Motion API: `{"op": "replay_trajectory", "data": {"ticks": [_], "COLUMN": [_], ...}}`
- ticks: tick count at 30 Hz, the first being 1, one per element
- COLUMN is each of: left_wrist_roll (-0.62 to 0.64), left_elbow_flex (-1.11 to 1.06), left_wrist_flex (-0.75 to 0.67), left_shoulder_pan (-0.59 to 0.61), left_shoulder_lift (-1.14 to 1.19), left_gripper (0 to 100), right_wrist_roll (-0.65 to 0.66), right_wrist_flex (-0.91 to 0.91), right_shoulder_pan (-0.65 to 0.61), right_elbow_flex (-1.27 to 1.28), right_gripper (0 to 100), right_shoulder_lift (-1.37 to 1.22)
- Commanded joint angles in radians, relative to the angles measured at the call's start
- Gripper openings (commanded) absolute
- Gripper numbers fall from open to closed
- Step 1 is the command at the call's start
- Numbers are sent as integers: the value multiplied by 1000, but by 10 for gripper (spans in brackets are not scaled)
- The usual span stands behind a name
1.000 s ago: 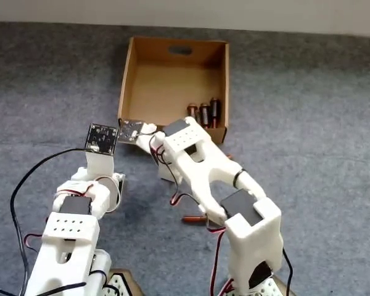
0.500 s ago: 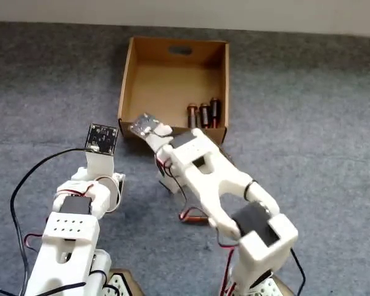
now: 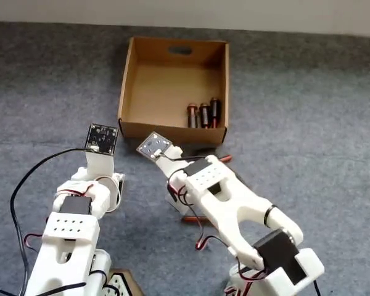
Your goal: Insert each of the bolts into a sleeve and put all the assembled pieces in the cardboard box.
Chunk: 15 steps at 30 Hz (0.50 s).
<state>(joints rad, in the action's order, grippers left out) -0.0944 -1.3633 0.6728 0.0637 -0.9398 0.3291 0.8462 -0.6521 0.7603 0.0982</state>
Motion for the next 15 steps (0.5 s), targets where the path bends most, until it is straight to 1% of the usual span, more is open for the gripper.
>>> {"op": "replay_trajectory", "data": {"ticks": [1, 6, 9, 13, 15], "left_wrist_roll": [3, 3, 3, 3, 3], "left_elbow_flex": [12, 12, 12, 10, 8], "left_wrist_flex": [-15, -15, -15, -15, -15], "left_shoulder_pan": [5, 5, 5, 5, 7], "left_shoulder_lift": [-5, -5, -5, -5, -5], "left_gripper": [148, 148, 148, 148, 148], "right_wrist_roll": [48, 86, 87, 86, 81], "right_wrist_flex": [-1, -1, -10, -101, -110], "right_shoulder_pan": [2, 7, 5, -1, -2], "right_elbow_flex": [-1, -1, -1, 8, 8], "right_gripper": [139, 136, 136, 136, 136], "right_shoulder_lift": [25, 22, 24, 24, 24]}}
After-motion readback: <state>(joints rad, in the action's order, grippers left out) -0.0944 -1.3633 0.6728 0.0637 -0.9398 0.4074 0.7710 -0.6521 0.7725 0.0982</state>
